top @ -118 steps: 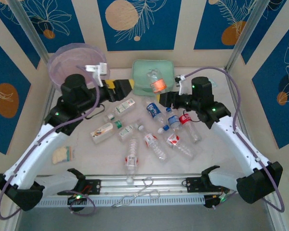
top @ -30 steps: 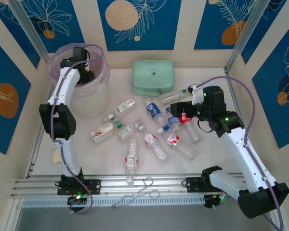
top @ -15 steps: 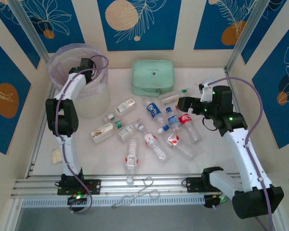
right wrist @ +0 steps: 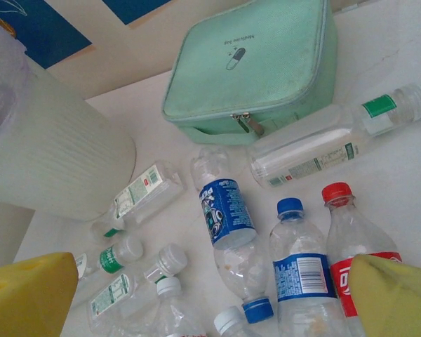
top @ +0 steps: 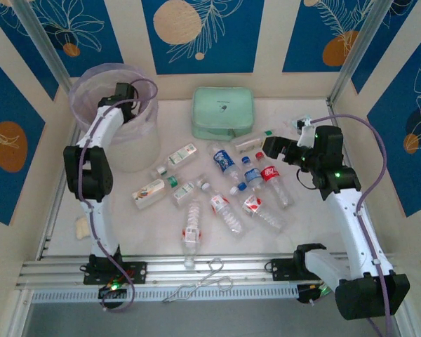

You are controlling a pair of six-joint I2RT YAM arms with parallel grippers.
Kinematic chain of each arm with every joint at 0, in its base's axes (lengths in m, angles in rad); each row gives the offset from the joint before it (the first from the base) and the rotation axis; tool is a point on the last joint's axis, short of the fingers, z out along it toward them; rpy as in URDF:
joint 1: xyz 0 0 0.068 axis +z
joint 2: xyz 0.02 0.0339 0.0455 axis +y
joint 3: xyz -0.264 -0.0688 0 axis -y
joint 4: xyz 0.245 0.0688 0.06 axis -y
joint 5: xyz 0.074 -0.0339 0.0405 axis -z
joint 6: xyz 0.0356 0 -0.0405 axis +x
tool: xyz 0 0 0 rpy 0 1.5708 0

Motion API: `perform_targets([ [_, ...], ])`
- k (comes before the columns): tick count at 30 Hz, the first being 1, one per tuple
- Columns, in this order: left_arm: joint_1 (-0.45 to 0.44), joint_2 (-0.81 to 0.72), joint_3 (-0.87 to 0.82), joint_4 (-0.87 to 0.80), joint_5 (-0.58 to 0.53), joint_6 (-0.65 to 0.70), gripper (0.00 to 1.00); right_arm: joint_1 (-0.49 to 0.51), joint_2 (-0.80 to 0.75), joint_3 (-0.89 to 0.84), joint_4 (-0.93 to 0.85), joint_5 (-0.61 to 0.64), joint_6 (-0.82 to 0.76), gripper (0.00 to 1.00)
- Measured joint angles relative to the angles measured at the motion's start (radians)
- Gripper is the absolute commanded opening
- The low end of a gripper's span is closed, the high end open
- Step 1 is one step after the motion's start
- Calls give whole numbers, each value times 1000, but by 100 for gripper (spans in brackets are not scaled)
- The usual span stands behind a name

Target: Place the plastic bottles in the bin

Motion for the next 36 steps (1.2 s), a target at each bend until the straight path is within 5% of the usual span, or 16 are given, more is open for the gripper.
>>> perform_targets([
  [9,0,-222,131,-56,-27,27,99,-94,-34,-58,-7,-2,-65,100],
  [16,-34,-554,-35,-25,-58,8,99,-106,55,-46,-182,120,-211,94],
  [23,-226,-894,-372,66,26,-97,99,-105,175,110,-423,196,-391,88],
  [30,-440,-937,-564,114,47,-208,99,-117,308,126,-523,122,-505,87],
  [36,-516,-970,-707,233,79,-288,99,-105,532,126,-555,133,-571,84],
])
